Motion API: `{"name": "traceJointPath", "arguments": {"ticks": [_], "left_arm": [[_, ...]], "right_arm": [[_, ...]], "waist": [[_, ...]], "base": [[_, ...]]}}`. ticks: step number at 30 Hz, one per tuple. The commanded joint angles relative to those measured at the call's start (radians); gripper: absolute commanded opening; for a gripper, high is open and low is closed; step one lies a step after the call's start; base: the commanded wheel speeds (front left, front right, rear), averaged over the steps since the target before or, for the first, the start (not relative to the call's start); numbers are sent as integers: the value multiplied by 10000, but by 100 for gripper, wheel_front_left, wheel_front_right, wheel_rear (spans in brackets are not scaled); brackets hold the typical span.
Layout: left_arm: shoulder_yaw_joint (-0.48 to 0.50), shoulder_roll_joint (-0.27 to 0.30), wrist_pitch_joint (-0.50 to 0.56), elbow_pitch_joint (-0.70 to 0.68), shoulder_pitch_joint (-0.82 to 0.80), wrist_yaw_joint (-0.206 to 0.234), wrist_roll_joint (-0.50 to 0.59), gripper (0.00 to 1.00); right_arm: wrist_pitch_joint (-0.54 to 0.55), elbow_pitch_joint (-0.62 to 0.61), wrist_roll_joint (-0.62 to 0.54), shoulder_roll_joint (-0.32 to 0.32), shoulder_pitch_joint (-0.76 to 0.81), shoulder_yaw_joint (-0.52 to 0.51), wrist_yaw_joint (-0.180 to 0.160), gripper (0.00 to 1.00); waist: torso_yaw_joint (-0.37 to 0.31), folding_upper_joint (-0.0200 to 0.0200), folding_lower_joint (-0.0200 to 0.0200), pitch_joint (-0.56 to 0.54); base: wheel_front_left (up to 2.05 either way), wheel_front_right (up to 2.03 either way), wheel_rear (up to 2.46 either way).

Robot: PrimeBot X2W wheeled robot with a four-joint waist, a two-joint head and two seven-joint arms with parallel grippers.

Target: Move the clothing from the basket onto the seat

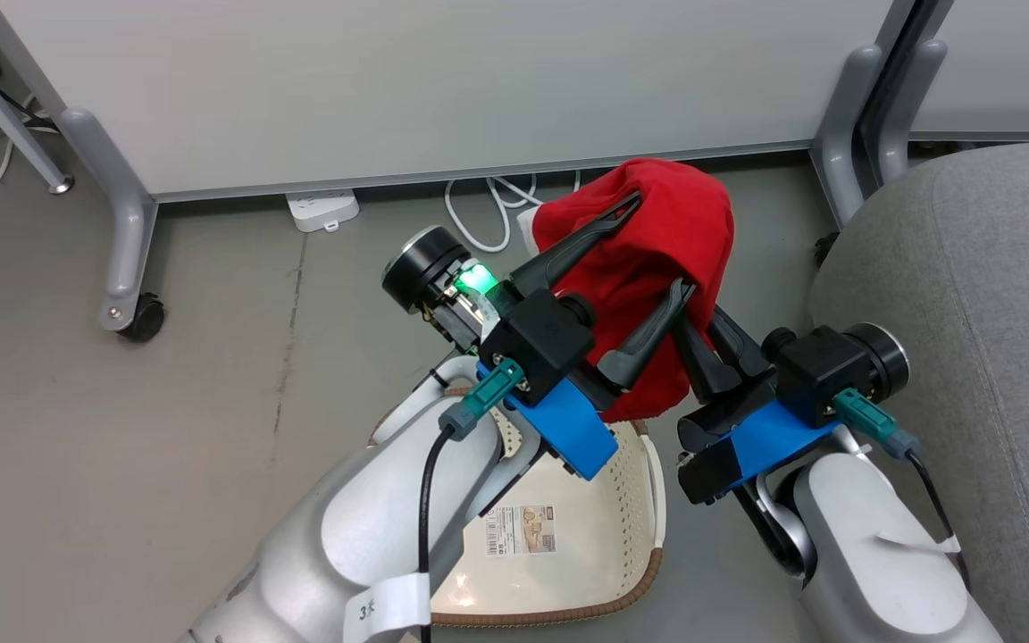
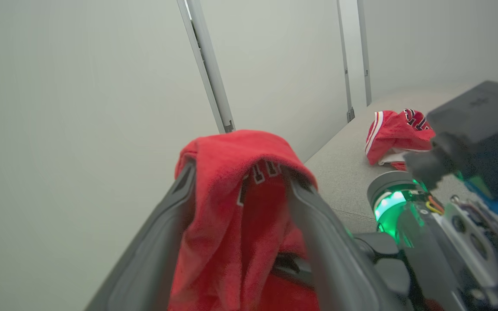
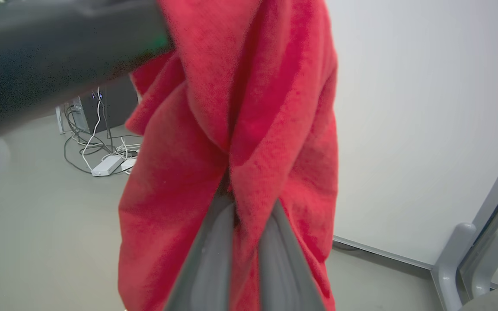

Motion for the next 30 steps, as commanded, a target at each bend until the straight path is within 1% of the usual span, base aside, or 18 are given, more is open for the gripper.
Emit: {"name": "traceJointPath", "arguments": {"ticks": [1,6,11,18,22,30], "left_arm": [[60,90,-44,62,86,-13,96,100],[187,208,-44,148,224,-10,186,100],[176,300,-38,208,412,-11,243,100],[162,467,-36,157,614,-10,265,100],[129,520,-36,68,642,-12,254,100],[-163,649,-38,-61,658,-11,251,100]], "right_arm": [[-38,-83,39,-47,83,-59,1,0],[-39,-264,77,-43,175,-265,1,0],[-39,-496,81,-19,302,-595,1,0],[-41,-889,7,-52,519,-1112,1,0],[-39,-1128,-36,-89,667,-1569,1,0],[-39,-1587,-75,-175,827,-2400,1,0]], "waist": [[-39,0,0,16],[-288,0,0,120],[-675,0,0,253],[-1346,0,0,525],[-1729,0,0,676],[-2566,0,0,1003]], "base": [[0,0,0],[0,0,0],[0,0,0],[0,0,0],[0,0,0],[0,0,0]]}}
